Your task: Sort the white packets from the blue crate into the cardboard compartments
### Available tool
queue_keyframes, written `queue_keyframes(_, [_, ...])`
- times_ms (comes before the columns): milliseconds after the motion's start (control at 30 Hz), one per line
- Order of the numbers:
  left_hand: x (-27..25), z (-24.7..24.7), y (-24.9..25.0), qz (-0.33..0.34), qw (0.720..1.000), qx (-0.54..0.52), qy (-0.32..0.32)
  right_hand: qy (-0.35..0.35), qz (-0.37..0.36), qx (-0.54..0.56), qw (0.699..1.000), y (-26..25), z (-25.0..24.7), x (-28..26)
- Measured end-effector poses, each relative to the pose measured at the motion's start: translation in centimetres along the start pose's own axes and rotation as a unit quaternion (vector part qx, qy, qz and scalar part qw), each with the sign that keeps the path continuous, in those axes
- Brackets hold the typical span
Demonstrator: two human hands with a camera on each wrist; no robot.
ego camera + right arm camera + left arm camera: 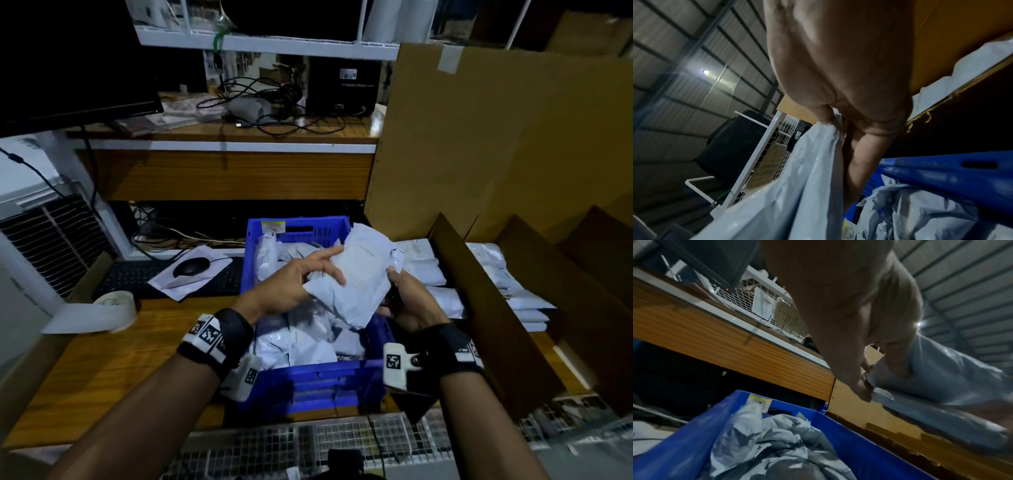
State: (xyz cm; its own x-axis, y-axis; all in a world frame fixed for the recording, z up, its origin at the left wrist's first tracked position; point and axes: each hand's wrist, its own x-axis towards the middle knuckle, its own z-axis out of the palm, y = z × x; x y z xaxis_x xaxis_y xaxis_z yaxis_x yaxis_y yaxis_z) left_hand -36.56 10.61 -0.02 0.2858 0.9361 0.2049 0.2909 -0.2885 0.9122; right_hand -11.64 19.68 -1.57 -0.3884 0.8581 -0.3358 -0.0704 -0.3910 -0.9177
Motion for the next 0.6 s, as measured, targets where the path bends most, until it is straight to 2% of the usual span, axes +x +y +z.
queue_keyframes(167, [-1.2, 0.5, 0.4, -0.042, 0.999, 0.014, -0.018, -0.047, -0.004, 0.003, 0.999, -0.6, 0.0, -1.3])
queue_keyframes(233, [-1.6, 0.4, 0.7, -0.059, 0.997, 0.028, -0.032, -0.059, -0.041, -0.006, 0.997, -0.5, 0.3, -1.5])
queue_keyframes(300, [-1.7, 0.4, 0.8, -0.08, 0.996, -0.007, -0.04, -0.053, -0.087, 0.003, 0.995, -0.1, 0.6, -1.5])
queue_keyframes(433, [-1.6, 0.8, 1.4, -0.126, 0.981, -0.137, 0.052, -0.057, -0.137, 0.012, 0.989, 0.1, 0.9, -1.7])
queue_keyframes(600, [-0.9, 1.8, 1.9, -0.139, 0.982, -0.101, 0.078, -0.079, -0.176, 0.012, 0.981, -0.1, 1.5, -2.8])
